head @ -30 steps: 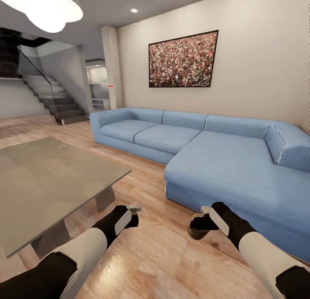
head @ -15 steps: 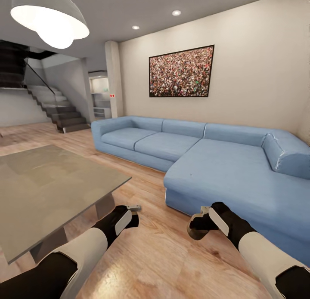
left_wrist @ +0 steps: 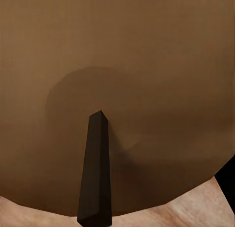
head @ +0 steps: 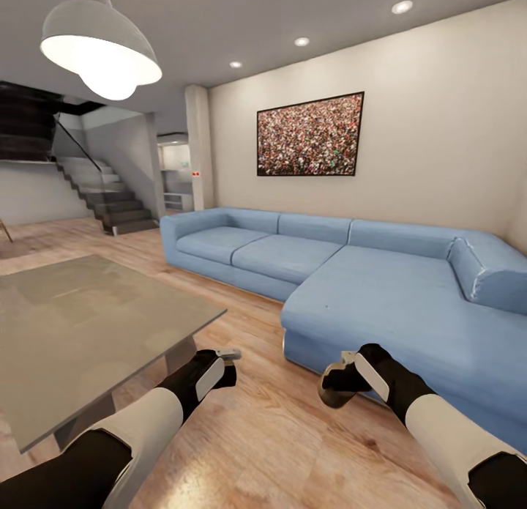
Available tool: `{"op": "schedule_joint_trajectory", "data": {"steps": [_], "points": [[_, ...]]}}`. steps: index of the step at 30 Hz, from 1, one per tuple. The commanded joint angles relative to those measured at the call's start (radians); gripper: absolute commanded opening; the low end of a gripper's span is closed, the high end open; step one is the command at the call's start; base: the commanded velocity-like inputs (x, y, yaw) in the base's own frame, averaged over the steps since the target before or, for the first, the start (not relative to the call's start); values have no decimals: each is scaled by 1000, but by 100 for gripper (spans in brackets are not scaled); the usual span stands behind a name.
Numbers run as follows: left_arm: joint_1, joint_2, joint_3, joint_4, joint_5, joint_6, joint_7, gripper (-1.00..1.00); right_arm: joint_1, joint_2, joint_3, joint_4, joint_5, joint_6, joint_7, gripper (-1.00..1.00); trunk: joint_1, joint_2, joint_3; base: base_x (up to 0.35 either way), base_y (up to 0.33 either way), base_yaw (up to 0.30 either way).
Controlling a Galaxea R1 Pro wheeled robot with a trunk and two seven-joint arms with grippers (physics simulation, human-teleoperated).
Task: Place each of the two pumpkins and all three candles from the living room inside a cabinet in the living room (use any cabinet), then make sure every cabinet is closed, and position the cauldron so it is next to a table in the living room.
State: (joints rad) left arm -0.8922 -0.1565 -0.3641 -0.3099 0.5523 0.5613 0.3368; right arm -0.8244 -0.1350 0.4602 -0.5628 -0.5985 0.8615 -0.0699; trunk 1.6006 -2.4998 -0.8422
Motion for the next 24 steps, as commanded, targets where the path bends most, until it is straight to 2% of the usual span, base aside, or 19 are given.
{"op": "schedule_joint_trajectory", "data": {"steps": [1,24], "points": [[-1,0,-7,-2,11,3,8,-100,-1,-2,8,-2,-11,2,-7,-100,-1,0,1,0,0,62],[-1,-2,-8,-2,11,3,8,-100,-1,-3,6,-2,-12,1,-7,-100,-89,161,37,0,0,62]]}}
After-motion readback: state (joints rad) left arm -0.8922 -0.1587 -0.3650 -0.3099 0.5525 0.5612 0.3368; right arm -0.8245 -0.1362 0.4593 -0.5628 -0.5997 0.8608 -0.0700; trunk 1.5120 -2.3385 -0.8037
